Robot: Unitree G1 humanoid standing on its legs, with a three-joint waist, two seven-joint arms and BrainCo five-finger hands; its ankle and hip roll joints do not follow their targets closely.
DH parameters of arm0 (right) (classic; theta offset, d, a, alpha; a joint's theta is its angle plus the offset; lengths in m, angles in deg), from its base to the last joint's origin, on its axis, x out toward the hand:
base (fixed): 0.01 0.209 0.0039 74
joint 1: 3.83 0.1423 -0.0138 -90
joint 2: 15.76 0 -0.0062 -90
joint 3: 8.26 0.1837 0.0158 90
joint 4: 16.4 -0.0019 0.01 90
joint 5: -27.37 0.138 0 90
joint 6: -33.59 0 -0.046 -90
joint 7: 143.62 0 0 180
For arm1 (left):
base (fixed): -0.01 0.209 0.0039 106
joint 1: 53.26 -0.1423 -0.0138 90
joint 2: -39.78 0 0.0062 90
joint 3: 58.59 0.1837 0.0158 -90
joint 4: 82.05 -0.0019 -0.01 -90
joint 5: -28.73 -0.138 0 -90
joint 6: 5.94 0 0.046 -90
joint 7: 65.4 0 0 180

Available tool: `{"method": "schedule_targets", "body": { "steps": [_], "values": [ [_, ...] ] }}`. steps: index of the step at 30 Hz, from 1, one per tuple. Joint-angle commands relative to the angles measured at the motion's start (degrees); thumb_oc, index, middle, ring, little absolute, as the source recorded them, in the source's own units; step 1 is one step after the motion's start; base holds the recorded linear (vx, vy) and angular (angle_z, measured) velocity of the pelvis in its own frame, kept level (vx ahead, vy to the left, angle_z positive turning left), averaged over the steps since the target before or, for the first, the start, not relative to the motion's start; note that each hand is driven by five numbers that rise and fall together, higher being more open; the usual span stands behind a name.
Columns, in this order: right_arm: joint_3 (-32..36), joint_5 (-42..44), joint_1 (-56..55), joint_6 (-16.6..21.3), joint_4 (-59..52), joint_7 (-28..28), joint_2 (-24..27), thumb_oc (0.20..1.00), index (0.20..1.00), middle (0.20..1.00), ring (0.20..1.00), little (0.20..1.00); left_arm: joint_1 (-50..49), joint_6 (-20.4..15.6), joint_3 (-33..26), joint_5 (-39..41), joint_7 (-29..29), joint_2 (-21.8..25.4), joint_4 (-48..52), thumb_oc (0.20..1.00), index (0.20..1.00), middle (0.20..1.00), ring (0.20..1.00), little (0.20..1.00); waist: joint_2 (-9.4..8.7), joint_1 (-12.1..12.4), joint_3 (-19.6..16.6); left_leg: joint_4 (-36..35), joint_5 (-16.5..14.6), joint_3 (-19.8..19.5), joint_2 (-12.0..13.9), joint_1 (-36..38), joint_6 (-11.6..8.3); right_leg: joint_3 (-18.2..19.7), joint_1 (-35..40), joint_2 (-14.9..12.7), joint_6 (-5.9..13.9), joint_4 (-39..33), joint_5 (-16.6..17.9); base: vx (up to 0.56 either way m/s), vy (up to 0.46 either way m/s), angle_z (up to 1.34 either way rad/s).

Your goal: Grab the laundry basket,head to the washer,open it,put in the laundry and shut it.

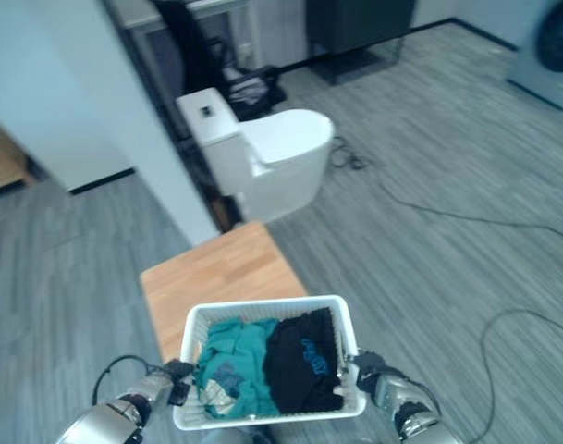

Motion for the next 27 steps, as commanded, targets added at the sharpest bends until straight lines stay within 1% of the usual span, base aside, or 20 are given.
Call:
{"method": "schedule_targets", "body": {
  "steps": [1, 3, 4, 6, 8, 9, 10, 11, 12, 14, 16, 17, 18, 19, 20, 21, 23, 25, 26, 27],
  "values": [
    [1.5, -1.2, 2.4, 0.6, -1.5, -4.5, 0.0, 0.2, 0.2, 0.2, 0.2, 0.2, 5.7, -4.0, -4.2, 2.4, 4.3, -3.2, 0.7, 0.2, 0.2, 0.2, 0.2, 0.2, -0.84, -1.0, -0.2, 1.2, -3.2, -4.2, -4.3, -2.2, -4.02, 6.1, -3.2, 3.5, 0.41, -3.7, 4.9, -0.01, -0.188, -0.25],
    [1.4, -1.9, 2.1, 0.5, -2.1, -4.4, 0.5, 0.2, 0.2, 0.2, 0.2, 0.2, 5.1, -4.0, -4.5, 2.1, 4.2, -3.3, 0.9, 0.2, 0.2, 0.2, 0.2, 0.2, -0.66, -1.7, -0.2, 1.0, -2.5, -3.6, -3.6, -2.0, -4.51, 7.0, -3.4, 4.6, -0.21, -4.1, 3.8, -0.03, -0.141, -0.66],
    [1.2, -2.8, 1.8, 0.8, -3.0, -4.3, 0.9, 0.2, 0.2, 0.2, 0.2, 0.2, 4.9, -4.0, -4.7, 1.8, 4.0, -3.2, 1.0, 0.2, 0.2, 0.2, 0.2, 0.2, -0.56, -2.6, -0.1, 0.8, -1.7, -3.2, -2.9, -2.1, -4.97, 8.0, -3.7, 5.7, -0.65, -4.5, 2.8, -0.06, -0.231, -0.6],
    [0.3, -4.9, 2.0, 1.1, -3.9, -3.3, 2.7, 0.2, 0.2, 0.2, 0.2, 0.2, 4.6, -4.2, -4.4, 1.8, 3.4, -3.6, 2.4, 0.2, 0.2, 0.2, 0.2, 0.2, -0.19, -5.8, 0.7, -0.2, 2.0, -1.8, 0.3, -2.1, -7.33, 12.1, -4.6, 10.3, -2.82, -6.6, 0.5, -0.11, -0.427, -0.56],
    [0.2, -4.8, 1.7, 1.2, -4.5, -3.3, 2.8, 0.2, 0.2, 0.2, 0.2, 0.2, 4.8, -4.3, -4.2, 1.9, 3.3, -3.8, 2.5, 0.2, 0.2, 0.2, 0.2, 0.2, -0.21, -6.3, 0.8, 0.1, 2.6, -1.6, 1.1, -2.3, -8.02, 12.5, -4.5, 11.1, -3.23, -7.1, 0.4, -0.04, -0.312, -0.35],
    [0.4, -3.9, 1.3, 1.5, -4.4, -2.4, 2.7, 0.2, 0.2, 0.2, 0.2, 0.2, 4.6, -4.2, -4.0, 2.3, 3.1, -4.3, 2.3, 0.2, 0.2, 0.2, 0.2, 0.2, -0.48, -7.2, 0.9, 3.0, 2.1, -3.2, 2.4, -3.0, -8.89, 14.1, -4.1, 12.7, -3.99, -8.1, -0.5, 0.0, -0.289, -0.11],
    [0.4, -3.9, 1.4, 1.5, -4.3, -2.4, 2.6, 0.2, 0.2, 0.2, 0.2, 0.2, 4.6, -4.2, -4.0, 2.3, 3.1, -4.3, 2.3, 0.2, 0.2, 0.2, 0.2, 0.2, -0.47, -7.2, 0.9, 3.3, 2.0, -3.2, 2.6, -3.0, -8.93, 14.2, -4.1, 12.8, -4.02, -8.1, -0.5, 0.09, -0.241, -0.65],
    [-2.2, -4.6, 2.5, 1.4, -4.7, -2.3, 1.9, 0.2, 0.2, 0.2, 0.2, 0.2, 4.5, -4.7, -3.5, 3.7, 3.0, -4.8, 2.1, 0.2, 0.2, 0.2, 0.2, 0.2, -0.93, -4.9, 2.1, 8.4, -1.0, -18.8, -2.2, -5.5, -7.81, 19.7, -4.0, 14.1, -5.24, -7.3, -1.7, 0.04, -0.06, -0.69],
    [-3.4, -5.0, 2.9, 1.3, -5.0, -2.7, 1.4, 0.2, 0.2, 0.2, 0.2, 0.2, 4.2, -4.9, -3.1, 4.7, 3.1, -5.0, 2.5, 0.2, 0.2, 0.2, 0.2, 0.2, -1.33, -3.9, 2.4, 7.6, -1.8, -22.1, -4.0, -6.4, -6.45, 22.0, -4.4, 14.5, -5.74, -7.7, -0.9, 0.06, -0.071, -1.14],
    [-4.4, -5.8, 2.8, 1.0, -4.7, -2.8, 0.7, 0.2, 0.2, 0.2, 0.2, 0.2, 4.1, -4.6, -2.1, 5.3, 3.1, -5.3, 2.6, 0.2, 0.2, 0.2, 0.2, 0.2, -1.26, -3.4, 1.9, 5.8, -2.4, -25.1, -6.2, -6.7, -5.54, 24.5, -4.4, 15.0, -5.49, -8.3, 0.0, 0.06, -0.01, -1.41],
    [-4.7, -6.1, 3.1, 1.0, -4.0, -3.0, 0.4, 0.2, 0.2, 0.2, 0.2, 0.2, 4.1, -4.6, -1.1, 5.1, 3.3, -5.8, 2.6, 0.2, 0.2, 0.2, 0.2, 0.2, -0.62, -2.8, 1.2, 3.3, -1.4, -28.0, -8.3, -8.2, -5.11, 26.1, -4.1, 15.5, -5.31, -9.1, 0.4, 0.14, 0.064, -1.07],
    [-5.0, -6.2, 3.2, 1.1, -4.0, -3.1, 0.4, 0.2, 0.2, 0.2, 0.2, 0.2, 4.2, -4.7, -0.6, 5.2, 3.3, -6.0, 2.6, 0.2, 0.2, 0.2, 0.2, 0.2, -0.3, -2.3, 0.9, 3.6, -0.5, -30.4, -9.4, -10.2, -5.26, 27.0, -4.0, 15.7, -5.35, -9.1, 0.5, 0.18, 0.102, -0.58],
    [-5.3, -6.5, 3.1, 1.2, -4.1, -3.6, 0.4, 0.2, 0.2, 0.2, 0.2, 0.2, 4.1, -4.8, 0.0, 5.3, 3.5, -6.0, 2.9, 0.2, 0.2, 0.2, 0.2, 0.2, -0.02, -2.0, 1.1, 4.4, -0.6, -32.1, -10.0, -10.8, -5.14, 28.3, -4.0, 15.8, -5.27, -7.9, 0.2, 0.14, 0.114, -0.67],
    [-5.7, -6.9, 3.2, 1.0, -4.3, -3.6, 0.1, 0.2, 0.2, 0.2, 0.2, 0.2, 4.1, -4.7, 0.1, 5.6, 3.4, -5.8, 3.1, 0.2, 0.2, 0.2, 0.2, 0.2, 0.24, -2.3, 1.1, 3.7, -1.1, -31.9, -9.9, -9.6, -4.64, 29.5, -4.8, 16.0, -5.23, -6.9, 0.0, 0.13, 0.209, -0.58],
    [-6.0, -7.9, 3.3, 0.9, -4.5, -3.6, -0.2, 0.2, 0.2, 0.2, 0.2, 0.2, 3.8, -4.8, 0.0, 5.3, 3.3, -5.8, 3.6, 0.2, 0.2, 0.2, 0.2, 0.2, 0.21, -3.0, 1.2, 3.5, -2.3, -30.5, -10.3, -7.9, -3.55, 31.7, -5.5, 15.6, -4.29, -6.4, 0.3, 0.07, 0.167, -0.79],
    [-6.0, -7.9, 3.3, 0.9, -4.5, -3.6, -0.2, 0.2, 0.2, 0.2, 0.2, 0.2, 3.8, -4.8, 0.0, 5.3, 3.3, -5.8, 3.6, 0.2, 0.2, 0.2, 0.2, 0.2, 0.21, -3.0, 1.0, 3.5, -2.3, -30.5, -10.2, -8.0, -3.56, 31.8, -5.7, 15.7, -4.3, -6.5, 0.4, 0.08, 0.199, -0.93],
    [-5.9, -9.1, 3.7, 0.8, -3.7, -3.8, -0.5, 0.2, 0.2, 0.2, 0.2, 0.2, 3.0, -5.0, -0.3, 4.9, 3.5, -5.4, 4.0, 0.2, 0.2, 0.2, 0.2, 0.2, -0.12, -3.4, 0.9, 3.9, -3.7, -27.8, -10.0, -6.9, -2.76, 34.6, -6.5, 15.4, -3.53, -6.4, 1.1, 0.07, 0.167, -1.0],
    [-5.3, -8.4, 3.5, 0.9, -3.2, -4.4, -0.9, 0.2, 0.2, 0.2, 0.2, 0.2, 1.6, -5.5, -1.2, 5.2, 3.5, -4.9, 4.6, 0.2, 0.2, 0.2, 0.2, 0.2, -0.43, -3.0, 0.2, 4.0, -4.9, -24.1, -9.5, -5.5, -2.21, 36.7, -7.0, 15.0, -2.59, -6.9, 2.2, 0.08, 0.171, -1.05],
    [-5.2, -8.5, 3.4, 1.0, -2.4, -4.8, -1.2, 0.2, 0.2, 0.2, 0.2, 0.2, 1.2, -5.6, -1.7, 5.3, 3.3, -4.7, 4.5, 0.2, 0.2, 0.2, 0.2, 0.2, -0.41, -2.4, 0.0, 3.7, -5.1, -22.2, -9.2, -4.7, -2.1, 35.9, -7.4, 14.4, -2.16, -6.7, 2.5, 0.06, 0.131, -1.45],
    [-4.9, -8.7, 3.4, 1.0, -1.5, -4.8, -1.5, 0.2, 0.2, 0.2, 0.2, 0.2, 1.1, -5.6, -2.1, 5.4, 3.2, -4.5, 4.5, 0.2, 0.2, 0.2, 0.2, 0.2, -0.29, -1.7, 0.1, 3.0, -5.3, -20.1, -8.7, -3.4, -2.1, 32.4, -7.7, 13.2, -1.82, -6.0, 2.5, 0.03, 0.089, -1.46]
  ]
}}
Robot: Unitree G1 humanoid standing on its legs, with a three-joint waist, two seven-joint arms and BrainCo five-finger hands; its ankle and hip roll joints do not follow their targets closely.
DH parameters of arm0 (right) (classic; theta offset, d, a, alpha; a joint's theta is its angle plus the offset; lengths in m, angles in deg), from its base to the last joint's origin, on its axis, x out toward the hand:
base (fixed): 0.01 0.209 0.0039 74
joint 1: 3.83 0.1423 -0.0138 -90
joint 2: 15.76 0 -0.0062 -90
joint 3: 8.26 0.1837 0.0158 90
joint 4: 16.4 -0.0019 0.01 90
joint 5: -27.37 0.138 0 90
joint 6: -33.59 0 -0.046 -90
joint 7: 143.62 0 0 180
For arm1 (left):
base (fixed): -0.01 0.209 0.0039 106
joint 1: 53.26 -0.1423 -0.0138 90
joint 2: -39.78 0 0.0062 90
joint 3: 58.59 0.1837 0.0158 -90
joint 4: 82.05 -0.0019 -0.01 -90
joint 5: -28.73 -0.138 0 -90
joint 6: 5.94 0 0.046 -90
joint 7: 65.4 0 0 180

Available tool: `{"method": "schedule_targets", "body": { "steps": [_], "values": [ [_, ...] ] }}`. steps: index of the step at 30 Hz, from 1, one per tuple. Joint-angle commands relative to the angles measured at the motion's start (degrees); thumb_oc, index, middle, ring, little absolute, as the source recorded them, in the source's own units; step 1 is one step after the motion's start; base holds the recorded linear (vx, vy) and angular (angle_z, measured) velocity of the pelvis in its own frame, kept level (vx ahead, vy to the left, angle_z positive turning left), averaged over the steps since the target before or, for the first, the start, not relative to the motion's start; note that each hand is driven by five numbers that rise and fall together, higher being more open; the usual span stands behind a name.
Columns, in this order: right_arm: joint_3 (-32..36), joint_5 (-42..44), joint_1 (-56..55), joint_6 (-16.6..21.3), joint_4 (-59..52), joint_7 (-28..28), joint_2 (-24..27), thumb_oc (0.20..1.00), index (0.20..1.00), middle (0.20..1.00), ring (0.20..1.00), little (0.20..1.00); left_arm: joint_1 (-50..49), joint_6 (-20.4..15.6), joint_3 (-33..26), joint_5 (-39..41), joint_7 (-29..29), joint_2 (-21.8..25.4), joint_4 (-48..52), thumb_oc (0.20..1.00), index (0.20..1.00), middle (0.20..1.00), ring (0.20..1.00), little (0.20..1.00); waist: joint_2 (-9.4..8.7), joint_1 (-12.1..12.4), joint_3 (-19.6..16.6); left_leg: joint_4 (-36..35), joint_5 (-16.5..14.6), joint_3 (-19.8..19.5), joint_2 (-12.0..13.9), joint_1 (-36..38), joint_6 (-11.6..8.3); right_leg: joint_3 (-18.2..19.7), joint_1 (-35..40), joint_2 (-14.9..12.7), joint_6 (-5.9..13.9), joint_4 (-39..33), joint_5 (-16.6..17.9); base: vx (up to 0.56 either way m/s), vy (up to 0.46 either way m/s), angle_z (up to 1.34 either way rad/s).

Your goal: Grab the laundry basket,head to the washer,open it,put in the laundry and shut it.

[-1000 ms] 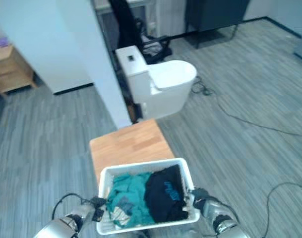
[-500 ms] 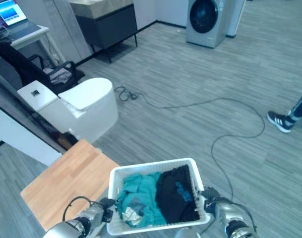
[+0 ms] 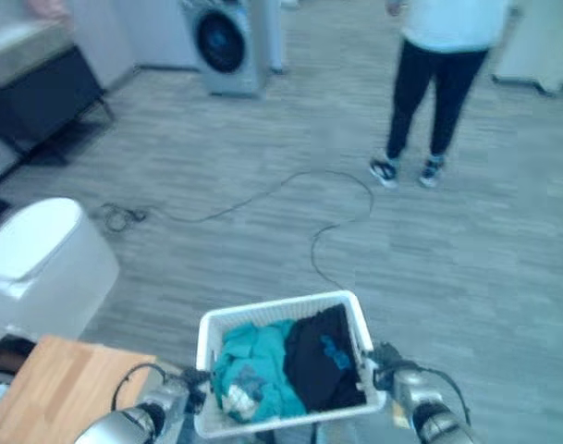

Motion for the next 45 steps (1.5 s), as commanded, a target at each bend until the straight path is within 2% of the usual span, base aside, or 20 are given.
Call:
{"method": "schedule_targets", "body": {
  "steps": [1, 2, 5, 6, 9, 14, 20, 25, 30, 31, 32, 34, 35, 36, 37, 38, 39, 40, 41, 45],
  "values": [
    [-1.7, -0.8, 3.7, 0.7, 2.5, -6.5, -5.6, 0.2, 0.2, 0.2, 0.2, 0.2, 3.6, -4.9, -6.4, 3.2, 3.7, -1.1, 4.9, 0.2, 0.2, 0.2, 0.2, 0.2, -1.39, 4.3, -0.1, 1.9, -1.1, 3.3, 1.0, 0.3, -2.36, -11.1, 5.3, -8.0, 7.06, -0.7, 1.0, 0.03, 0.043, -1.43],
    [-1.4, -1.1, 3.4, 0.6, 3.1, -7.0, -5.5, 0.2, 0.2, 0.2, 0.2, 0.2, 3.7, -4.8, -6.1, 3.2, 3.9, -1.2, 4.6, 0.2, 0.2, 0.2, 0.2, 0.2, -1.14, 4.4, -0.3, 0.9, -0.7, 3.5, 1.2, 1.0, -2.46, -13.9, 5.9, -9.3, 7.07, 0.2, 1.0, 0.03, 0.002, -1.5],
    [-0.7, -1.4, 2.8, 0.5, 5.0, -7.9, -5.3, 0.2, 0.2, 0.2, 0.2, 0.2, 4.6, -4.5, -5.3, 2.6, 4.1, -1.7, 3.4, 0.2, 0.2, 0.2, 0.2, 0.2, -1.73, 2.7, -1.2, 0.1, -0.1, 1.4, 0.4, 1.9, -2.84, -11.8, 6.0, -8.9, 7.31, -1.1, 2.5, 0.06, -0.045, -0.4],
    [-0.7, -1.9, 2.5, 0.3, 5.3, -8.0, -5.2, 0.2, 0.2, 0.2, 0.2, 0.2, 4.8, -4.4, -5.2, 2.6, 4.2, -1.9, 3.3, 0.2, 0.2, 0.2, 0.2, 0.2, -1.97, 2.7, -1.5, 0.5, -0.4, 1.3, 0.3, 1.8, -2.9, -12.6, 6.5, -9.1, 7.46, -2.6, 2.9, 0.06, -0.117, 0.51],
    [0.3, -2.0, 0.4, 0.5, 6.9, -7.7, -4.6, 0.2, 0.2, 0.2, 0.2, 0.2, 3.4, -4.1, -5.1, 1.4, 4.7, -2.6, 2.7, 0.2, 0.2, 0.2, 0.2, 0.2, -3.06, 2.3, -3.4, -0.7, 0.3, 0.4, 1.0, 3.0, -3.85, -11.2, 9.0, -6.8, 6.65, -6.2, 2.3, 0.07, -0.163, 0.25],
    [1.2, -1.2, -0.9, 0.4, 7.4, -7.8, -4.8, 0.2, 0.2, 0.2, 0.2, 0.2, 1.6, -3.9, -6.0, 0.3, 4.9, -2.8, 1.2, 0.2, 0.2, 0.2, 0.2, 0.2, -3.39, 2.1, -4.8, -1.6, 0.6, -0.1, 1.5, 3.6, -4.21, -11.6, 9.7, -5.6, 5.98, -6.4, 1.5, 0.03, -0.084, 0.05],
    [1.2, -1.2, -2.1, 0.7, 7.8, -8.0, -4.9, 0.2, 0.2, 0.2, 0.2, 0.2, 1.3, -3.7, -6.1, 0.0, 5.3, -3.2, 0.7, 0.2, 0.2, 0.2, 0.2, 0.2, -3.25, 1.8, -5.8, -2.1, 0.6, -0.3, 1.4, 4.1, -4.32, -12.5, 10.6, -5.5, 5.86, -6.7, 1.3, 0.03, 0.001, 0.05],
    [1.2, -2.0, -2.0, 0.3, 8.2, -8.5, -5.0, 0.2, 0.2, 0.2, 0.2, 0.2, 1.9, -3.5, -5.2, -0.6, 5.3, -3.2, 1.1, 0.2, 0.2, 0.2, 0.2, 0.2, -3.06, 1.6, -5.9, -1.8, -0.2, -0.7, 0.5, 4.0, -3.81, -13.1, 10.6, -6.9, 6.56, -5.3, 1.8, 0.04, 0.105, 0.11],
    [1.2, -2.0, -1.6, 0.0, 8.0, -8.6, -4.9, 0.2, 0.2, 0.2, 0.2, 0.2, 2.6, -3.5, -4.6, -1.0, 5.4, -2.9, 1.4, 0.2, 0.2, 0.2, 0.2, 0.2, -2.51, 1.2, -4.8, -1.5, -1.6, -1.5, -1.4, 4.2, -1.94, -10.9, 8.5, -9.4, 7.5, 0.3, 2.9, 0.05, 0.183, 0.12],
    [1.0, -2.5, -1.4, 0.0, 7.9, -8.5, -5.2, 0.2, 0.2, 0.2, 0.2, 0.2, 2.8, -3.5, -4.4, -1.1, 5.1, -3.0, 1.5, 0.2, 0.2, 0.2, 0.2, 0.2, -2.07, 1.2, -3.9, -1.6, -2.2, -1.4, -2.2, 5.1, -0.98, -10.6, 6.9, -10.8, 8.12, 4.5, 4.1, 0.05, 0.198, 0.02],
    [1.0, -2.5, -1.3, 0.0, 7.9, -8.5, -5.2, 0.2, 0.2, 0.2, 0.2, 0.2, 2.8, -3.5, -4.4, -1.1, 5.1, -3.0, 1.5, 0.2, 0.2, 0.2, 0.2, 0.2, -2.07, 1.2, -4.1, -1.6, -2.1, -1.4, -2.2, 4.9, -0.99, -10.5, 6.7, -10.8, 8.08, 4.5, 4.2, 0.04, 0.209, 0.01],
    [0.5, -2.5, -0.9, 0.0, 7.4, -8.6, -5.2, 0.2, 0.2, 0.2, 0.2, 0.2, 2.9, -3.4, -4.3, -0.7, 5.0, -2.9, 2.1, 0.2, 0.2, 0.2, 0.2, 0.2, -1.49, 1.3, -2.7, -1.5, -2.6, -1.2, -2.3, 5.7, -0.06, -10.8, 3.7, -11.6, 8.05, 12.2, 5.0, 0.03, 0.153, -0.02],
    [0.1, -2.7, -0.9, 0.1, 7.0, -8.7, -5.3, 0.2, 0.2, 0.2, 0.2, 0.2, 3.2, -3.3, -4.2, -0.7, 4.8, -2.8, 2.3, 0.2, 0.2, 0.2, 0.2, 0.2, -1.21, 1.1, -2.0, -1.3, -3.0, -1.2, -2.3, 6.1, 0.14, -11.0, 2.2, -11.3, 8.08, 15.1, 4.7, 0.07, 0.126, -0.01],
    [-0.2, -2.6, -0.9, 0.1, 6.7, -8.9, -5.3, 0.2, 0.2, 0.2, 0.2, 0.2, 3.4, -3.3, -4.0, -0.7, 4.9, -2.7, 2.3, 0.2, 0.2, 0.2, 0.2, 0.2, -1.18, 0.7, -1.7, -1.0, -3.2, -1.6, -2.5, 6.3, 0.17, -10.1, 0.8, -9.6, 7.93, 15.6, 4.5, 0.11, 0.081, 0.03],
    [-0.5, -2.5, -0.8, 0.2, 6.2, -9.0, -5.2, 0.2, 0.2, 0.2, 0.2, 0.2, 3.6, -3.2, -4.0, -0.9, 4.9, -2.6, 2.3, 0.2, 0.2, 0.2, 0.2, 0.2, -1.36, -0.2, -1.4, -0.9, -3.5, -2.2, -3.0, 6.9, 0.0, -8.9, -1.3, -6.5, 7.26, 13.9, 3.5, 0.14, 0.031, 0.12],
    [-0.5, -2.4, -0.6, 0.0, 5.9, -9.0, -5.2, 0.2, 0.2, 0.2, 0.2, 0.2, 3.8, -3.2, -4.4, -0.9, 5.1, -2.5, 2.1, 0.2, 0.2, 0.2, 0.2, 0.2, -1.59, -0.3, -1.1, -1.4, -4.0, -2.1, -3.6, 7.8, -0.12, -11.1, -2.7, -7.2, 7.15, 10.4, 3.9, 0.3, 0.001, 0.09],
    [-0.6, -2.2, -0.2, 0.2, 5.5, -8.9, -5.2, 0.2, 0.2, 0.2, 0.2, 0.2, 4.1, -3.2, -4.9, -1.0, 5.2, -2.4, 1.8, 0.2, 0.2, 0.2, 0.2, 0.2, -1.56, -0.1, -1.0, -1.8, -5.9, -1.4, -3.9, 9.5, -0.94, -15.2, -3.3, -9.8, 8.18, 3.5, 4.9, 0.21, -0.025, 0.08],
    [-0.6, -2.2, -0.2, 0.1, 5.4, -8.9, -5.2, 0.2, 0.2, 0.2, 0.2, 0.2, 4.2, -3.2, -4.9, -1.0, 5.2, -2.4, 1.7, 0.2, 0.2, 0.2, 0.2, 0.2, -1.69, -0.3, -0.8, -1.6, -5.4, -1.0, -3.9, 9.2, -0.8, -16.0, -2.8, -9.7, 7.6, 2.2, 6.0, 0.36, -0.073, 0.11],
    [-0.7, -2.2, -0.4, 0.4, 5.2, -8.8, -5.2, 0.2, 0.2, 0.2, 0.2, 0.2, 3.9, -3.4, -5.4, -1.4, 5.2, -2.4, 1.3, 0.2, 0.2, 0.2, 0.2, 0.2, -2.07, -1.2, -0.7, -0.9, -6.8, -1.7, -4.2, 10.7, -1.46, -14.4, -5.1, -8.9, 8.42, -3.2, 8.8, 0.16, -0.06, 0.23],
    [-0.6, -2.4, -0.9, 0.3, 4.8, -8.8, -5.0, 0.2, 0.2, 0.2, 0.2, 0.2, 3.2, -3.5, -6.4, -1.1, 5.5, -2.4, 1.4, 0.2, 0.2, 0.2, 0.2, 0.2, -2.35, -2.2, -0.8, -0.9, -8.2, -2.6, -3.9, 12.9, -2.24, -13.5, -6.6, -8.6, 9.18, -5.8, 10.7, 0.28, -0.076, 0.17]
  ]
}}
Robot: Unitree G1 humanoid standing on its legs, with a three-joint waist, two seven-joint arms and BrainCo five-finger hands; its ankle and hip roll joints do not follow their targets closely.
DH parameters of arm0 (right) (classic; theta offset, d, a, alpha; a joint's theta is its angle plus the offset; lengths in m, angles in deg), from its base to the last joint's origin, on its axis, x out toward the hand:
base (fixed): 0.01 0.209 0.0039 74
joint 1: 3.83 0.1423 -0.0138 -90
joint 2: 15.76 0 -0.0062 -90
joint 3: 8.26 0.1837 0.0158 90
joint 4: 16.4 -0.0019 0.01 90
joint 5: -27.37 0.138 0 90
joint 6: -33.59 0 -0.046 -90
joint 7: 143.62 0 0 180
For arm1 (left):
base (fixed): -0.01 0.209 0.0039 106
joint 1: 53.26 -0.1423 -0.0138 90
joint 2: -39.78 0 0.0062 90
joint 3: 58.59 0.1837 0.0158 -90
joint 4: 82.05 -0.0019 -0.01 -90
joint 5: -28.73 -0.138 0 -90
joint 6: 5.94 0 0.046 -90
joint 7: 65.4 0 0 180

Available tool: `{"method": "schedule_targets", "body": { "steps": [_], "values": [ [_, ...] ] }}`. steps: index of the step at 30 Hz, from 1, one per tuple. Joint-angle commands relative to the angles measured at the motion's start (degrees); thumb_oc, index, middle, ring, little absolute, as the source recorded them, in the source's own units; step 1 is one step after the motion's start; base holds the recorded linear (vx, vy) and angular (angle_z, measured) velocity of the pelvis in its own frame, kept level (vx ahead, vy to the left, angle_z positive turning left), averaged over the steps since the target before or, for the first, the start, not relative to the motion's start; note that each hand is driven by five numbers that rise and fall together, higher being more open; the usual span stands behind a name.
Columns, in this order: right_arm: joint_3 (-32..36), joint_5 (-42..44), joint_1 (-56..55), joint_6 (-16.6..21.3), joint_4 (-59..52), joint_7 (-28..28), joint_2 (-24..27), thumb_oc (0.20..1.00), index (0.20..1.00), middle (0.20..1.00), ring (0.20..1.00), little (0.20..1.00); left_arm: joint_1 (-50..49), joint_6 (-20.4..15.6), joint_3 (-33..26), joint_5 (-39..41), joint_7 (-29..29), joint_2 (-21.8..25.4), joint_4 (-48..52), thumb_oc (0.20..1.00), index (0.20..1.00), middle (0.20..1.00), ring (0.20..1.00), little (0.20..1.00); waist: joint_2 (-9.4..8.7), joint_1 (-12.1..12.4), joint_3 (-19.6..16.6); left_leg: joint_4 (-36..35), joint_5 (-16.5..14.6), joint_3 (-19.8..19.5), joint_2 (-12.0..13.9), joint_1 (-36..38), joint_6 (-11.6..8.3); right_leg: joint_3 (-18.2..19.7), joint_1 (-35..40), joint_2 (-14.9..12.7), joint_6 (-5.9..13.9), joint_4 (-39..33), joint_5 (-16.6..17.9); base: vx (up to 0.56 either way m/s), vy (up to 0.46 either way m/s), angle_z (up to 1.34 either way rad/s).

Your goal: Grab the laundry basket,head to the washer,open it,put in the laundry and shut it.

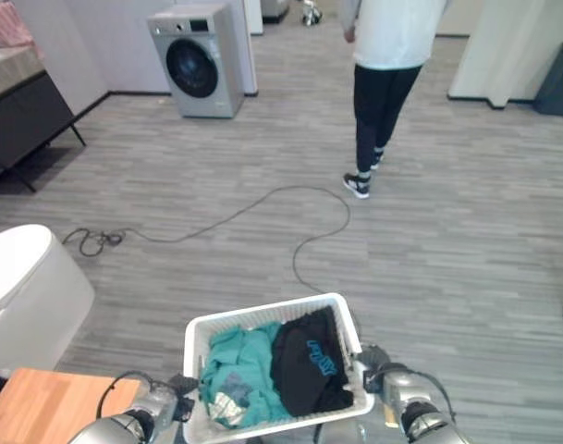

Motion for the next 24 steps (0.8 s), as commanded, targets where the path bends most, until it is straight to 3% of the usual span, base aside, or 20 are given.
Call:
{"method": "schedule_targets", "body": {
  "steps": [1, 2, 5, 6, 7, 9, 10, 11, 12, 14, 16, 17, 18, 19, 20, 21, 22, 24],
  "values": [
    [-3.4, 0.4, -2.6, -1.4, 1.0, -6.1, -2.0, 0.2, 0.2, 0.2, 0.2, 0.2, 3.9, -3.1, -4.2, 0.9, 5.2, -3.5, 1.9, 0.2, 0.2, 0.2, 0.2, 0.2, 0.03, -2.8, 0.3, 4.0, -7.6, -2.8, -3.0, 8.8, -4.97, 3.8, 1.3, 2.0, -1.56, -6.7, 13.0, 0.47, -0.168, 0.09],
    [-3.3, 0.5, -3.8, -1.5, 0.6, -5.9, -1.1, 0.2, 0.2, 0.2, 0.2, 0.2, 3.3, -3.2, -4.5, 2.1, 5.3, -3.6, 2.5, 0.2, 0.2, 0.2, 0.2, 0.2, 0.05, -3.6, -1.2, 4.2, -8.3, -4.3, -2.1, 10.5, -5.33, 6.3, 2.0, 4.1, -2.93, -4.4, 11.7, 0.37, -0.143, 0.13],
    [-3.5, 0.3, -4.4, -1.6, -0.1, -6.0, -0.5, 0.2, 0.2, 0.2, 0.2, 0.2, 2.8, -3.1, -4.5, 3.2, 5.5, -3.8, 2.5, 0.2, 0.2, 0.2, 0.2, 0.2, 0.54, -4.1, -2.1, 6.5, -7.8, -5.3, -0.4, 11.0, -6.45, 5.7, 2.5, 5.3, -4.22, -2.6, 10.0, 0.34, -0.177, 0.37],
    [-3.3, 0.2, -5.0, -1.4, -0.3, -5.8, 0.1, 0.2, 0.2, 0.2, 0.2, 0.2, 2.5, -3.2, -4.4, 3.6, 5.4, -3.9, 2.5, 0.2, 0.2, 0.2, 0.2, 0.2, 1.03, -4.4, -2.5, 10.8, -5.3, -5.7, 1.3, 10.2, -8.13, 5.3, 3.8, 6.5, -5.44, -1.7, 8.4, 0.26, -0.155, 0.57],
    [-3.3, 0.2, -5.0, -1.4, -0.3, -5.8, 0.0, 0.2, 0.2, 0.2, 0.2, 0.2, 2.4, -3.2, -4.4, 3.6, 5.4, -3.8, 2.5, 0.2, 0.2, 0.2, 0.2, 0.2, 0.91, -4.4, -2.6, 10.8, -5.2, -5.8, 1.2, 10.0, -8.11, 5.2, 3.6, 6.4, -5.45, -1.8, 8.5, 0.29, -0.199, 0.47],
    [-2.9, 0.4, -5.5, -1.1, -0.4, -5.4, 0.7, 0.2, 0.2, 0.2, 0.2, 0.2, 2.1, -2.9, -4.0, 4.2, 5.9, -4.0, 2.7, 0.2, 0.2, 0.2, 0.2, 0.2, 0.7, -4.8, -2.7, 23.2, 4.3, -6.0, 5.0, 5.0, -11.78, 3.8, 7.1, 7.9, -7.9, -2.0, 6.5, 0.34, -0.331, 0.26],
    [-2.9, 1.2, -5.6, -0.6, -1.3, -4.7, 1.3, 0.2, 0.2, 0.2, 0.2, 0.2, 2.7, -2.7, -3.9, 5.1, 5.7, -3.5, 3.2, 0.2, 0.2, 0.2, 0.2, 0.2, -1.34, -4.8, -1.7, 35.9, 11.0, -0.3, 12.4, 0.2, -13.77, 2.3, 11.0, 8.3, -10.75, -3.3, 4.5, 0.41, -0.436, 0.25],
    [-3.4, 1.2, -5.6, -0.7, -1.7, -4.8, 1.7, 0.2, 0.2, 0.2, 0.2, 0.2, 2.7, -2.6, -4.1, 5.2, 5.6, -3.2, 3.3, 0.2, 0.2, 0.2, 0.2, 0.2, -1.94, -4.3, -1.2, 37.4, 10.3, 1.5, 13.6, -0.1, -13.11, 2.3, 12.5, 9.2, -11.73, -3.8, 3.2, 0.47, -0.412, 0.25],
    [-3.5, 1.5, -5.8, -0.8, -1.7, -4.4, 1.9, 0.2, 0.2, 0.2, 0.2, 0.2, 2.9, -2.5, -4.0, 5.1, 5.5, -3.3, 3.0, 0.2, 0.2, 0.2, 0.2, 0.2, -1.58, -3.7, -0.8, 37.7, 9.6, 2.3, 14.5, -1.7, -14.22, 2.4, 14.4, 10.3, -11.65, -4.0, 1.5, 0.32, -0.166, 0.16],
    [-3.0, 2.1, -6.0, -1.2, -1.7, -4.1, 2.2, 0.2, 0.2, 0.2, 0.2, 0.2, 3.5, -2.6, -4.0, 5.3, 5.2, -3.6, 2.7, 0.2, 0.2, 0.2, 0.2, 0.2, -2.38, -3.0, -0.8, 33.3, 6.7, 3.4, 9.8, -7.9, -11.49, 2.3, 16.3, 9.1, -11.04, -5.4, 2.0, 0.31, -0.038, -0.1],
    [-2.8, 2.2, -6.2, -1.0, -2.2, -4.1, 2.4, 0.2, 0.2, 0.2, 0.2, 0.2, 3.6, -2.9, -3.9, 5.0, 5.0, -3.6, 2.8, 0.2, 0.2, 0.2, 0.2, 0.2, -1.75, -2.7, -0.6, 24.9, 4.1, 3.8, 7.6, -11.4, -11.02, 2.9, 18.4, 9.4, -9.46, -6.0, 0.6, 0.39, 0.054, -0.19],
    [-3.1, 1.9, -5.6, -0.7, -2.1, -4.1, 2.1, 0.2, 0.2, 0.2, 0.2, 0.2, 4.1, -3.2, -3.5, 4.2, 4.8, -3.4, 3.2, 0.2, 0.2, 0.2, 0.2, 0.2, -0.71, -1.3, -0.4, 12.9, 8.2, 2.8, 4.4, -16.0, -9.14, 3.9, 20.6, 10.7, -9.4, -7.1, 0.2, 0.43, 0.093, -0.15],
    [-3.4, 1.5, -5.3, -0.4, -2.0, -3.9, 1.9, 0.2, 0.2, 0.2, 0.2, 0.2, 4.1, -3.3, -3.5, 4.1, 4.8, -3.2, 3.4, 0.2, 0.2, 0.2, 0.2, 0.2, 0.08, -0.2, -0.1, 7.2, 11.2, 0.0, 3.0, -17.4, -9.41, 5.2, 22.2, 11.8, -9.43, -7.5, -0.6, 0.33, 0.067, -0.1],
    [-3.4, 1.5, -5.3, -0.4, -2.0, -3.9, 1.9, 0.2, 0.2, 0.2, 0.2, 0.2, 4.1, -3.3, -3.5, 4.1, 4.8, -3.2, 3.4, 0.2, 0.2, 0.2, 0.2, 0.2, 0.02, -0.2, -0.1, 6.8, 11.4, 0.0, 2.9, -17.2, -9.4, 5.2, 22.3, 11.7, -9.41, -7.5, -0.7, 0.46, 0.073, -0.21],
    [-4.0, 1.0, -4.1, 0.0, -1.0, -4.0, 1.1, 0.2, 0.2, 0.2, 0.2, 0.2, 4.2, -3.7, -3.2, 4.7, 4.6, -3.2, 3.9, 0.2, 0.2, 0.2, 0.2, 0.2, 0.84, 2.1, 0.1, -0.1, 14.9, -3.3, 2.5, -19.8, -10.03, 7.5, 25.6, 12.5, -9.37, -8.3, -2.2, 0.59, 0.094, -0.48],
    [-4.5, 0.6, -3.4, -0.3, 0.3, -4.5, 0.6, 0.2, 0.2, 0.2, 0.2, 0.2, 3.9, -3.7, -2.9, 5.2, 4.8, -3.2, 3.7, 0.2, 0.2, 0.2, 0.2, 0.2, 1.45, 2.8, -0.5, 1.1, 17.4, -0.8, 4.1, -19.6, -10.9, 8.7, 27.4, 12.8, -9.32, -8.3, -3.3, 0.59, 0.093, -0.76],
    [-4.5, 0.6, -3.4, -0.3, 0.4, -4.5, 0.5, 0.2, 0.2, 0.2, 0.2, 0.2, 3.9, -3.7, -2.9, 5.2, 4.8, -3.2, 3.7, 0.2, 0.2, 0.2, 0.2, 0.2, 1.41, 2.9, -0.4, 1.1, 17.4, -0.7, 4.2, -19.6, -10.93, 8.8, 27.4, 12.8, -9.33, -8.3, -3.3, 0.45, 0.089, -1.06],
    [-4.8, 0.5, -3.4, -0.7, 0.6, -4.6, -0.4, 0.2, 0.2, 0.2, 0.2, 0.2, 3.3, -3.7, -2.8, 5.0, 4.8, -2.8, 3.5, 0.2, 0.2, 0.2, 0.2, 0.2, 1.22, 3.3, -2.1, 4.0, 14.9, -0.7, 3.6, -18.5, -8.14, 9.6, 28.5, 11.8, -8.73, -5.9, -6.3, 0.44, 0.137, -1.11]
  ]
}}
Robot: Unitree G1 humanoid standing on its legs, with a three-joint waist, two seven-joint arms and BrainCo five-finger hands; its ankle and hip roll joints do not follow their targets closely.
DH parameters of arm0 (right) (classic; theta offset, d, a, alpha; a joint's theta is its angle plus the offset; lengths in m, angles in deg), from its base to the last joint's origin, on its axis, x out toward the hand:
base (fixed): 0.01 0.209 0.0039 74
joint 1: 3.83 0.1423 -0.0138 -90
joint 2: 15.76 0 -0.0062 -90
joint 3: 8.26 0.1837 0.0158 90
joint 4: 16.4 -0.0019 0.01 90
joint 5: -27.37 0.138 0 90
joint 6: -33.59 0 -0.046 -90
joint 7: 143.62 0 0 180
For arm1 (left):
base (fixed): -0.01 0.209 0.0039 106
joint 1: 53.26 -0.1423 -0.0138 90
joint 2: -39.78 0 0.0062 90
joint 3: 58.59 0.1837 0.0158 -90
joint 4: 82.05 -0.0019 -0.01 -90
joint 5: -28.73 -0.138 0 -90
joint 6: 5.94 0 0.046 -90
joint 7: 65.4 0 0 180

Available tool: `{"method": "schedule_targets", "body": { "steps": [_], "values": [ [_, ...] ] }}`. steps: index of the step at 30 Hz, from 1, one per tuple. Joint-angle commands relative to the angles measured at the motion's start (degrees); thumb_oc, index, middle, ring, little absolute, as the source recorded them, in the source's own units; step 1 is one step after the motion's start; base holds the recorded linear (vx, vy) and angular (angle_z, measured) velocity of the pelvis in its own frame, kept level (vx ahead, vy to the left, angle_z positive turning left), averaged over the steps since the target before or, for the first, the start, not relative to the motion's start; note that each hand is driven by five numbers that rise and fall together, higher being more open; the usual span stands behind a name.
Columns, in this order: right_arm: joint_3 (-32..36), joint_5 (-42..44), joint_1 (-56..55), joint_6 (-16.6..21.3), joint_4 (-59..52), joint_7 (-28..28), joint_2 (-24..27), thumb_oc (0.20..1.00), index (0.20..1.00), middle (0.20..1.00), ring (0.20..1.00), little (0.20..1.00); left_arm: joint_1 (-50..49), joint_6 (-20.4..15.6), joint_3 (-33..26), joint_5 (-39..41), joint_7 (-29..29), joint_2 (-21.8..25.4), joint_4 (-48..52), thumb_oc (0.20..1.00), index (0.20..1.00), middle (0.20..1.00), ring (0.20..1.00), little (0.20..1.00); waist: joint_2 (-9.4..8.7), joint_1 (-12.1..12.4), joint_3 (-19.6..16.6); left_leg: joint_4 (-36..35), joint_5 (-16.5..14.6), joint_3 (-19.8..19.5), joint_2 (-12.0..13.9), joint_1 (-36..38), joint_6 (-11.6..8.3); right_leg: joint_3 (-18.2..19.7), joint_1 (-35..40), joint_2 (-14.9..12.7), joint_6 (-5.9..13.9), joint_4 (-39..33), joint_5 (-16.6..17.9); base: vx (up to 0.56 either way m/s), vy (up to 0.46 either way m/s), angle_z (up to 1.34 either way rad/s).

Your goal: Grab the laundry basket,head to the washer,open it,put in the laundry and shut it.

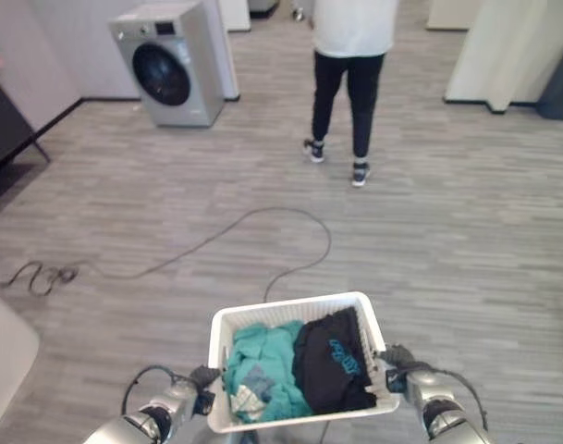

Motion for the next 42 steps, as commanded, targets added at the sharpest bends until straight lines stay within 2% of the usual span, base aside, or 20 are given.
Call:
{"method": "schedule_targets", "body": {
  "steps": [1, 4, 6, 8, 10, 11, 12, 13, 15, 17, 20, 23, 26, 27, 31, 34, 35, 37, 39, 42],
  "values": [
    [-1.3, -0.9, -6.5, -1.6, -5.7, -5.6, -6.6, 0.2, 0.2, 0.2, 0.2, 0.2, 1.5, -1.8, -3.0, 3.9, 3.8, 1.5, 1.2, 0.2, 0.2, 0.2, 0.2, 0.2, 1.87, 1.6, -0.8, 3.0, 5.1, -3.1, 3.1, 2.6, -2.26, 0.1, -2.7, -7.8, 2.88, 9.7, -1.3, 0.69, 0.293, -0.69],
    [-2.5, -5.2, -6.4, -1.9, -6.6, -6.8, -6.9, 0.2, 0.2, 0.2, 0.2, 0.2, 1.4, -1.2, -2.7, 2.4, 4.3, 2.2, 1.7, 0.2, 0.2, 0.2, 0.2, 0.2, 0.43, 1.8, -1.6, 7.6, -1.3, -0.5, 1.2, 5.1, 1.69, -0.2, -7.0, -13.9, 6.07, 25.8, 6.2, 0.42, 0.243, -0.52],
    [-2.7, -6.3, -5.8, -2.2, -6.2, -6.8, -7.4, 0.2, 0.2, 0.2, 0.2, 0.2, 2.2, -0.8, -2.1, 1.9, 4.2, 2.2, 1.8, 0.2, 0.2, 0.2, 0.2, 0.2, 1.05, 1.4, -0.4, 6.5, -2.8, 0.3, 0.3, 9.5, 3.02, -0.4, -11.6, -16.6, 6.93, 36.2, 14.8, 0.38, 0.304, -0.56],
    [-2.7, -6.3, -5.6, -2.1, -6.6, -7.2, -8.0, 0.2, 0.2, 0.2, 0.2, 0.2, 2.9, -0.8, -1.7, 1.4, 4.1, 2.2, 2.2, 0.2, 0.2, 0.2, 0.2, 0.2, 2.48, 0.5, 0.6, 5.3, -4.1, -0.4, -0.3, 13.2, 3.91, -2.1, -14.5, -17.8, 7.1, 43.3, 17.3, 0.35, 0.221, 0.14],
    [-2.7, -5.3, -5.9, -1.8, -7.1, -7.2, -7.7, 0.2, 0.2, 0.2, 0.2, 0.2, 3.3, -1.1, -1.6, 1.0, 4.0, 2.2, 2.6, 0.2, 0.2, 0.2, 0.2, 0.2, 3.11, -1.6, 1.1, 4.4, -5.1, -4.0, -1.6, 15.7, 3.93, 2.7, -22.2, -8.5, 6.52, 44.4, 13.1, 0.31, 0.085, 0.74],
    [-2.7, -5.3, -5.9, -1.8, -7.1, -7.2, -7.7, 0.2, 0.2, 0.2, 0.2, 0.2, 3.3, -1.1, -1.7, 1.0, 4.0, 2.2, 2.6, 0.2, 0.2, 0.2, 0.2, 0.2, 3.23, -1.6, 1.0, 4.4, -5.0, -4.0, -1.5, 15.5, 3.91, 2.7, -22.3, -8.4, 6.49, 44.2, 13.2, 0.38, 0.107, 1.01],
    [-2.5, -5.0, -5.5, -2.0, -7.1, -7.2, -7.9, 0.2, 0.2, 0.2, 0.2, 0.2, 4.2, -1.1, -1.9, 1.5, 4.0, 2.5, 2.8, 0.2, 0.2, 0.2, 0.2, 0.2, 2.9, -2.2, 1.6, 3.0, -6.1, -3.4, -2.4, 19.0, 3.2, -4.7, -24.3, -13.4, 6.1, 33.5, 11.4, 0.39, 0.058, 1.11],
    [-2.5, -4.8, -5.4, -2.0, -7.3, -7.0, -7.8, 0.2, 0.2, 0.2, 0.2, 0.2, 4.3, -1.0, -2.0, 1.5, 4.0, 2.4, 2.7, 0.2, 0.2, 0.2, 0.2, 0.2, 2.89, -2.4, 1.6, 2.7, -6.8, -4.0, -2.4, 20.3, 2.33, -7.5, -24.0, -14.3, 5.56, 27.2, 10.0, 0.57, 0.013, 0.88],
    [-2.6, -4.2, -5.2, -1.8, -6.9, -6.9, -7.6, 0.2, 0.2, 0.2, 0.2, 0.2, 4.3, -1.1, -2.3, 0.4, 4.3, 2.2, 1.7, 0.2, 0.2, 0.2, 0.2, 0.2, 1.84, -4.3, 1.6, 2.8, -8.5, -7.0, -4.3, 23.2, 1.25, -2.0, -27.7, -10.3, 6.15, 12.0, 12.3, 0.48, -0.103, 0.25],
    [-2.1, -4.4, -5.0, -1.9, -7.2, -6.4, -7.6, 0.2, 0.2, 0.2, 0.2, 0.2, 4.6, -1.5, -3.0, -0.2, 4.4, 2.3, 1.4, 0.2, 0.2, 0.2, 0.2, 0.2, 1.07, -5.1, 2.1, 3.0, -10.6, -7.1, -3.6, 25.4, 0.18, -3.8, -30.6, -13.9, 8.26, 4.2, 17.0, 0.46, -0.114, 0.25],
    [-1.9, -5.2, -6.0, -2.3, -6.1, -6.6, -7.2, 0.2, 0.2, 0.2, 0.2, 0.2, 3.5, -1.4, -3.9, -0.5, 4.8, 1.8, 0.1, 0.2, 0.2, 0.2, 0.2, 0.2, 0.35, -5.3, 0.6, 4.8, -11.9, -8.4, -3.0, 29.1, -0.98, -4.4, -28.4, -13.8, 7.92, 5.3, 18.7, 0.6, -0.158, 0.64],
    [-2.0, -5.5, -7.1, -2.5, -6.0, -6.6, -6.1, 0.2, 0.2, 0.2, 0.2, 0.2, 2.2, -1.1, -3.7, -0.5, 5.1, 1.2, 0.2, 0.2, 0.2, 0.2, 0.2, 0.2, 0.27, -6.0, -1.0, 15.9, -9.6, -9.6, 0.2, 28.2, -3.84, -4.5, -25.2, -11.4, 5.26, 8.1, 16.3, 0.53, -0.241, 0.14],
    [-1.5, -4.9, -7.7, -2.3, -6.0, -5.7, -5.2, 0.2, 0.2, 0.2, 0.2, 0.2, 1.7, -0.6, -2.8, -0.3, 5.2, 1.0, 0.3, 0.2, 0.2, 0.2, 0.2, 0.2, -0.81, -6.4, -0.9, 35.1, 3.2, -5.6, 9.3, 21.2, -8.8, -7.2, -19.4, -9.7, 1.04, 7.1, 12.7, 0.44, -0.335, 0.25],
    [-1.7, -4.3, -7.6, -2.2, -6.1, -5.7, -5.1, 0.2, 0.2, 0.2, 0.2, 0.2, 1.6, -0.5, -2.9, -0.3, 5.2, 1.1, 0.5, 0.2, 0.2, 0.2, 0.2, 0.2, -1.26, -6.3, -0.9, 37.7, 3.2, -2.3, 12.6, 20.8, -9.13, -7.9, -17.3, -8.6, 0.36, 6.5, 11.0, 0.43, -0.346, 0.16],
    [-1.9, -3.8, -7.3, -2.4, -3.9, -5.0, -4.9, 0.2, 0.2, 0.2, 0.2, 0.2, 2.2, -0.5, -2.7, 1.0, 4.8, 0.4, 0.0, 0.2, 0.2, 0.2, 0.2, 0.2, -2.42, -3.7, 0.2, 39.3, 0.3, 1.7, 11.4, 13.0, -7.91, -7.3, -12.8, -8.5, 0.24, 2.4, 11.1, 0.28, -0.095, -0.02],
    [-1.4, -3.5, -7.4, -2.3, -4.7, -5.0, -4.6, 0.2, 0.2, 0.2, 0.2, 0.2, 2.4, -1.0, -2.7, 0.9, 4.6, 0.1, 0.6, 0.2, 0.2, 0.2, 0.2, 0.2, -1.11, -3.5, 0.1, 22.1, -1.9, 4.4, 9.0, 10.5, -7.32, -7.1, -10.4, -8.7, 2.7, 1.1, 9.7, 0.38, 0.108, -0.21],
    [-2.3, -4.5, -7.2, -1.5, -6.2, -4.8, -5.1, 0.2, 0.2, 0.2, 0.2, 0.2, 2.5, -1.4, -3.4, 0.5, 4.2, 0.7, 0.6, 0.2, 0.2, 0.2, 0.2, 0.2, 0.87, -1.2, 0.6, 3.0, 3.5, -2.2, 3.3, 5.9, -4.77, -4.2, -8.4, -6.9, 2.93, 1.4, 8.2, 0.43, 0.183, -0.48],
    [-2.5, -4.9, -6.6, -1.0, -5.7, -5.2, -5.5, 0.2, 0.2, 0.2, 0.2, 0.2, 2.0, -1.9, -3.4, 1.1, 4.3, 1.0, 0.7, 0.2, 0.2, 0.2, 0.2, 0.2, 2.09, 0.4, 1.1, -5.1, 8.3, -4.7, 4.0, 2.7, -6.35, -1.6, -4.8, -5.9, 2.47, 1.7, 5.4, 0.75, 0.203, -0.9],
    [-2.4, -3.8, -6.8, -1.7, -4.3, -6.2, -6.3, 0.2, 0.2, 0.2, 0.2, 0.2, 1.5, -2.6, -1.8, 0.0, 4.8, 1.5, 2.5, 0.2, 0.2, 0.2, 0.2, 0.2, 2.48, 0.6, -0.4, -2.3, 8.6, 0.0, 4.7, 4.5, -4.17, -0.1, -2.7, -7.1, 3.33, 2.9, 2.3, 0.91, 0.316, -1.64],
    [-1.2, -4.4, -7.2, -1.6, -1.8, -6.9, -7.4, 0.2, 0.2, 0.2, 0.2, 0.2, 0.9, -2.5, -1.4, 0.4, 4.8, 1.6, 2.9, 0.2, 0.2, 0.2, 0.2, 0.2, 0.62, 1.7, -1.8, 4.6, 1.0, 0.6, 2.2, 4.9, 0.0, 0.7, -4.7, -13.3, 5.75, 15.6, 4.7, 0.7, 0.431, -0.38]
  ]
}}
